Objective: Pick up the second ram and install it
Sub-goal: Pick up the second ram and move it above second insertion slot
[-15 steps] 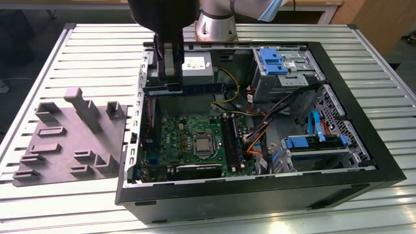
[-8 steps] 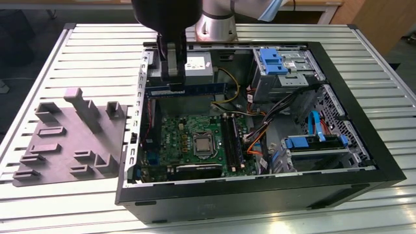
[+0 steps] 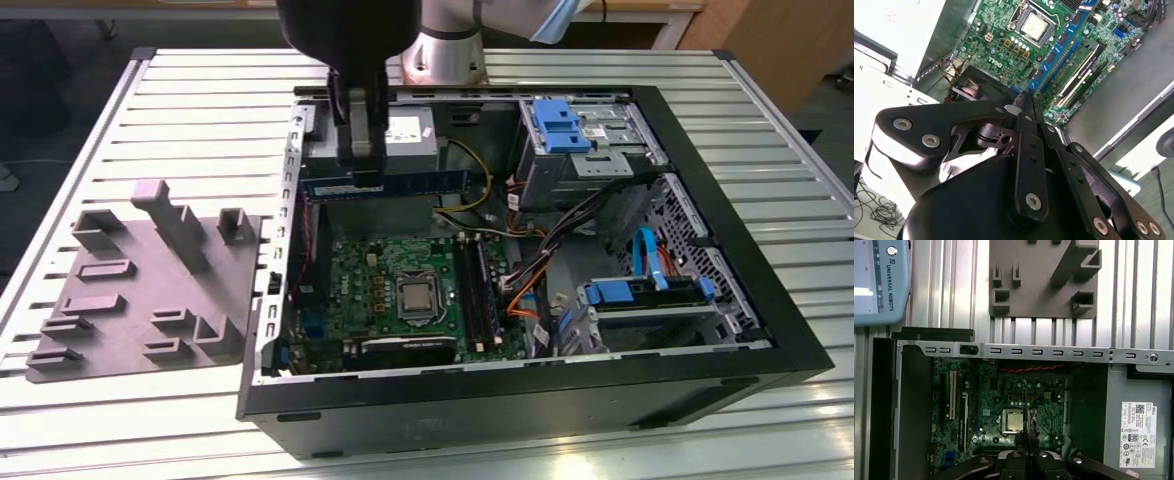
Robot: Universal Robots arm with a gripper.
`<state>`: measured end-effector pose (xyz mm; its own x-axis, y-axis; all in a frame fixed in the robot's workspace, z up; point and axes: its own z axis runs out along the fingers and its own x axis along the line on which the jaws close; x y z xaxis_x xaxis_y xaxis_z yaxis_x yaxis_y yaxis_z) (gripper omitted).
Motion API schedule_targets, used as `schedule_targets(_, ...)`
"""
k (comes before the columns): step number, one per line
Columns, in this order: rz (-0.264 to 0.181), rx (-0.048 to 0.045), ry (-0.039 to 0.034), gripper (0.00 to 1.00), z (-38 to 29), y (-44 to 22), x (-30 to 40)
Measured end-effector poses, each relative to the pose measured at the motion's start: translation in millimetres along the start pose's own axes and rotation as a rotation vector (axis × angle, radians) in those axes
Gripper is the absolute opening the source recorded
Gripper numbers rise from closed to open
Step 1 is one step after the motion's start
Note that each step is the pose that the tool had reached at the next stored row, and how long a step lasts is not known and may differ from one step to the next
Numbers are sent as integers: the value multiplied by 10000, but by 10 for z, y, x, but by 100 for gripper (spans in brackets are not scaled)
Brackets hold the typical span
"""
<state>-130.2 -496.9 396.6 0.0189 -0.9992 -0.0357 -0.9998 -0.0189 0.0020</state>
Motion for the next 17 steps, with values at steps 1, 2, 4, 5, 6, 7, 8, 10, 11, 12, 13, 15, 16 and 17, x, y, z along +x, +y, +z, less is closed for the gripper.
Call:
schedule_targets(1, 0, 0, 0, 11, 0, -3, 0)
schedule_targets(2, 0, 0, 0, 11, 1, -6, 0)
schedule_targets(4, 0, 0, -1, 11, 3, -11, -1)
schedule_targets(5, 0, 0, 0, 11, 4, -14, -2)
schedule_targets(6, 0, 0, 0, 11, 5, -17, -2)
schedule_targets(7, 0, 0, -1, 11, 7, -20, -3)
schedule_targets(8, 1, 0, 0, 11, 8, -23, -4)
schedule_targets(10, 0, 0, 0, 11, 12, -28, -5)
schedule_targets(11, 0, 0, 0, 11, 15, -31, -5)
schedule_targets(12, -1, 0, 0, 11, 17, -34, -6)
schedule_targets(13, 0, 0, 0, 11, 20, -37, -7)
schedule_targets(15, 0, 0, 0, 11, 25, -42, -9)
schedule_targets(16, 0, 0, 0, 11, 28, -45, -10)
schedule_targets(17, 0, 0, 0, 11, 30, -47, -11)
